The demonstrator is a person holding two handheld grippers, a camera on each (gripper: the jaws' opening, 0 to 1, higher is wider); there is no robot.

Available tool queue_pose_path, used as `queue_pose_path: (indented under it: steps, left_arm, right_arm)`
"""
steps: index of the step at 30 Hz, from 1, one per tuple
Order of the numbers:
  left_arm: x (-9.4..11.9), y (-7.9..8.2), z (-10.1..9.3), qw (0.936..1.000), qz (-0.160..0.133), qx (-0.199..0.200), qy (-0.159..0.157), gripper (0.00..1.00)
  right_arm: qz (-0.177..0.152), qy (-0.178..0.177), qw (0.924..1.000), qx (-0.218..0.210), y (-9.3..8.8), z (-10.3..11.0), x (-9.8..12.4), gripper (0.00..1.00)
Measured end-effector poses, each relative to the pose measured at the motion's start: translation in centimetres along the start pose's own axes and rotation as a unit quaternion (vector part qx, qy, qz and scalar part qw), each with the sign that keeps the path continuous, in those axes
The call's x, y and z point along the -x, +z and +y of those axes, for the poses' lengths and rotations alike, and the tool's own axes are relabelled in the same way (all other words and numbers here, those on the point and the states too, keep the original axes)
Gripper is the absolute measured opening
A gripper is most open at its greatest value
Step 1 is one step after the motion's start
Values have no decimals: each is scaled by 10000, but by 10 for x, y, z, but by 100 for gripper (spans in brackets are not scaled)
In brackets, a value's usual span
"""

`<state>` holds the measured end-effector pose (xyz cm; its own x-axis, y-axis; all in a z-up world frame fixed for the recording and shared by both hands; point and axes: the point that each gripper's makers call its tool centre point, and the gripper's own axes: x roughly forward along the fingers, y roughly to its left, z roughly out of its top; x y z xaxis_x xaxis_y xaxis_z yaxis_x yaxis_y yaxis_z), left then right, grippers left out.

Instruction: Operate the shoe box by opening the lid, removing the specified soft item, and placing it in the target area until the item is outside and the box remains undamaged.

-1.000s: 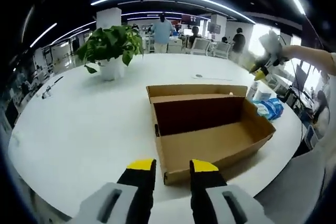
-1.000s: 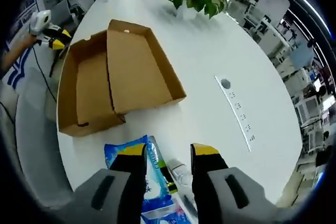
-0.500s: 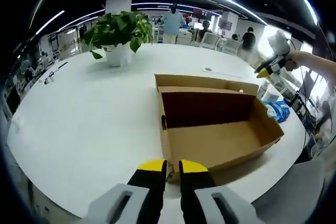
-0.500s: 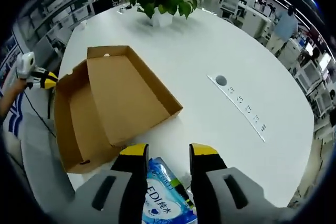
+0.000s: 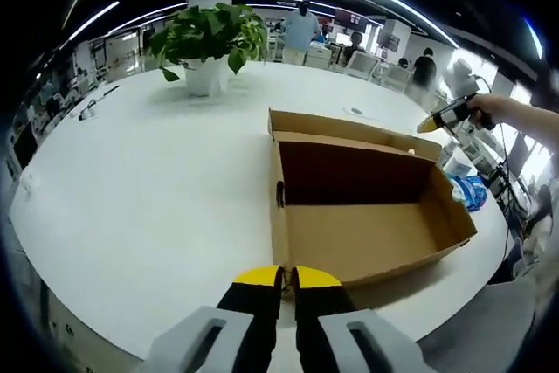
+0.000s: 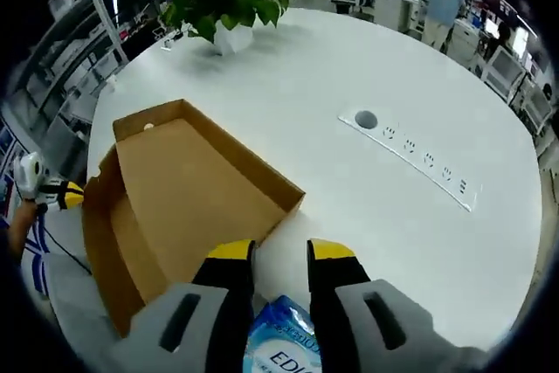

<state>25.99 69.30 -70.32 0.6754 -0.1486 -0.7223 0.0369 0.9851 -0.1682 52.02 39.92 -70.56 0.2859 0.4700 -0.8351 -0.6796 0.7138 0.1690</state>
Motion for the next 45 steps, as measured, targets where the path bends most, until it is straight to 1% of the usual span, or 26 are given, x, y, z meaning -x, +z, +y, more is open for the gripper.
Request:
queue_pose_path:
  steps: [3,7,9,15,17,19,20,21,26,27,41,45]
  left_arm:
    - [0,0,-1,10000,4,10,-5,4]
    - [0,0,-1,10000,21,-7,15,4]
    - [0,0,-1,10000,41,-34,35,4]
    - [0,0,-1,9999,81,-56,53,4]
    - [0,0,-1,9999,103,-69,57,4]
    - [0,0,-1,9999,120,-72,60,4]
    - [0,0,-1,9999,131,-76,61,4]
    - [0,0,-1,9999,126,-75,59,4]
    - [-1,0,-1,9999,142,-68,57,4]
    - [-1,0,-1,9998,147,-72,59,4]
    - [-1,0,-1,9998,168,-115,54,4]
    - [-1,0,-1,9998,171,-120,48,4]
  right_arm:
    - [-26,2,9998,-188,1,2,-8,21]
    - [-77,-11,9977,-670,0,3,-17,20]
    - [-134,-67,9970,-760,0,1,-21,18]
    - [-12,-90,9956,-937,-8,4,-37,15]
    - [36,-100,9943,-1063,-10,4,-40,13]
    - [59,-57,9927,-1206,-11,8,-41,7]
    - [67,-92,9914,-1301,-11,8,-41,8]
    - [89,-131,9924,-1217,-12,7,-42,7]
    - [81,-142,9923,-1231,-11,5,-42,6]
    - [75,-147,9930,-1172,-11,4,-41,6]
    - [-224,-200,9934,-1107,1,8,-21,4]
    - [-349,-267,9929,-1107,5,8,-15,3]
